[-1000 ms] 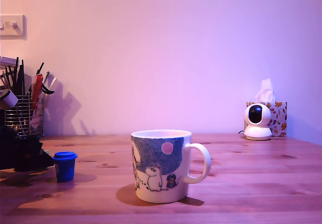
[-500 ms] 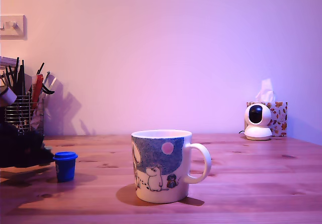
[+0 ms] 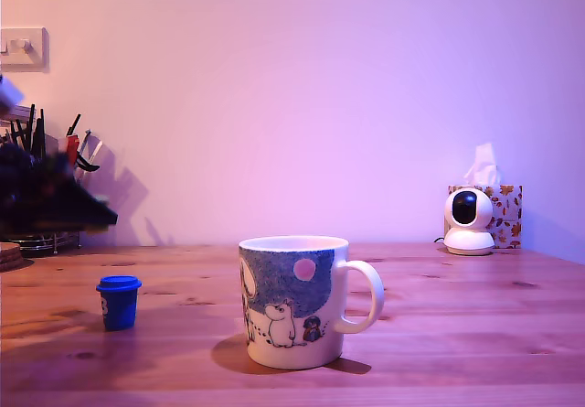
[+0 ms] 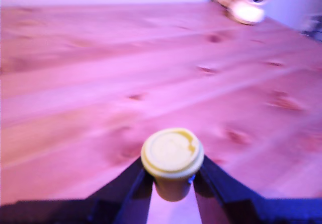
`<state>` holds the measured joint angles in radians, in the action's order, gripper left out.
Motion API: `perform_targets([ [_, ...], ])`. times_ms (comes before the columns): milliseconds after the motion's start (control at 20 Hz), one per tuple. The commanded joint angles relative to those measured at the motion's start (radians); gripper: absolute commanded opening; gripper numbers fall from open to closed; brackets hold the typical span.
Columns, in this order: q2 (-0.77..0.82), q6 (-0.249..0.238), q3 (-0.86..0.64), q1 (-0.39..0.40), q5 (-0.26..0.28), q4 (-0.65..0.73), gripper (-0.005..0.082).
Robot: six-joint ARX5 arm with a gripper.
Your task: Pick up the coffee capsules on the table and drop them inside the coffee cup
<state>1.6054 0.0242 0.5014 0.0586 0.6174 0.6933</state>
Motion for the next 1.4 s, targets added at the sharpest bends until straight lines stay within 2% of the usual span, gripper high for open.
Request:
perform_targets([
  [0, -0.058, 0.002, -0.002, 0.003, 0.034, -0.065, 0.0160],
  [50, -0.089, 0.002, -0.002, 0.009, 0.062, -0.106, 0.0160],
  [150, -0.153, 0.001, -0.002, 0.031, 0.082, -0.185, 0.0160],
  [300, -0.229, -0.008, -0.002, 0.096, 0.082, -0.282, 0.0160],
  [450, -0.286, -0.044, -0.002, 0.177, 0.077, -0.359, 0.0160],
  [550, -0.314, -0.061, -0.002, 0.236, 0.050, -0.409, 0.0160],
  [700, -0.338, -0.111, -0.002, 0.314, 0.001, -0.463, 0.0160],
  [850, -0.342, -0.118, -0.002, 0.384, -0.034, -0.470, 0.0160],
  [900, -0.343, -0.146, -0.002, 0.404, -0.043, -0.470, 0.0160],
  [950, -0.343, -0.149, -0.002, 0.421, -0.069, -0.470, 0.0160],
  [1100, -0.343, -0.151, -0.002, 0.450, -0.097, -0.488, 0.0160],
  [1350, -0.343, -0.163, -0.002, 0.453, -0.126, -0.487, 0.0160],
])
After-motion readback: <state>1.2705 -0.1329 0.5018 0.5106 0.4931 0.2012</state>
